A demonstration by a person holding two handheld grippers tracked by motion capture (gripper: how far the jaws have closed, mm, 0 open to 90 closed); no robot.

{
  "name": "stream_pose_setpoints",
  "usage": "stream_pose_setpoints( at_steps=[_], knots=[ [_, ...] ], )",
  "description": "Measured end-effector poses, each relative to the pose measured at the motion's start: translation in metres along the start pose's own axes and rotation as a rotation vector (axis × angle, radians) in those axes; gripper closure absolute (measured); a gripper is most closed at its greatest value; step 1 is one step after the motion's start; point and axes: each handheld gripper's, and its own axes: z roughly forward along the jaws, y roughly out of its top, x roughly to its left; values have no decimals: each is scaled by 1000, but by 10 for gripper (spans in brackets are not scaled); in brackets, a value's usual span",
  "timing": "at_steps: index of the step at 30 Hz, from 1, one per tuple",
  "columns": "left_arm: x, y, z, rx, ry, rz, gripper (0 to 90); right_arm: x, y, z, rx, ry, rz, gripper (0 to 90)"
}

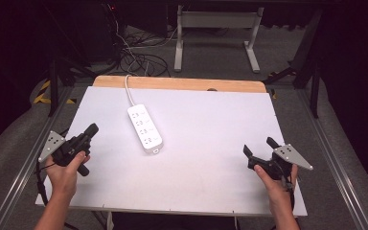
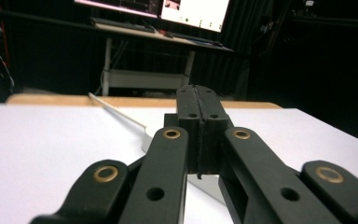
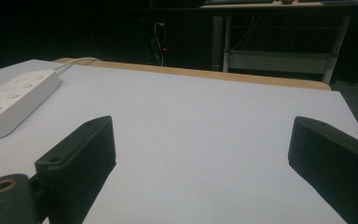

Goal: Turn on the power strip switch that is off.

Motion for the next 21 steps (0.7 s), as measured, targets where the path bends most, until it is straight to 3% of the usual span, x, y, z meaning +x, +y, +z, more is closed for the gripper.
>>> stream_pose_setpoints(
  at_steps=[3,5,10,14,21],
  knots=[
    [-5,9,6,36,-12,45,900,0,-1,0,6,6,-1,83],
    [-6,14,15,94,6,90,900,1,-1,1,9,6,-1,83],
    [-5,24,46,223,64,95,900,1,-1,1,6,12,3,88],
    [-5,38,69,284,76,56,900,1,-2,2,14,21,7,94],
    [-19,58,112,390,76,134,900,0,-2,5,15,23,8,98]
  ],
)
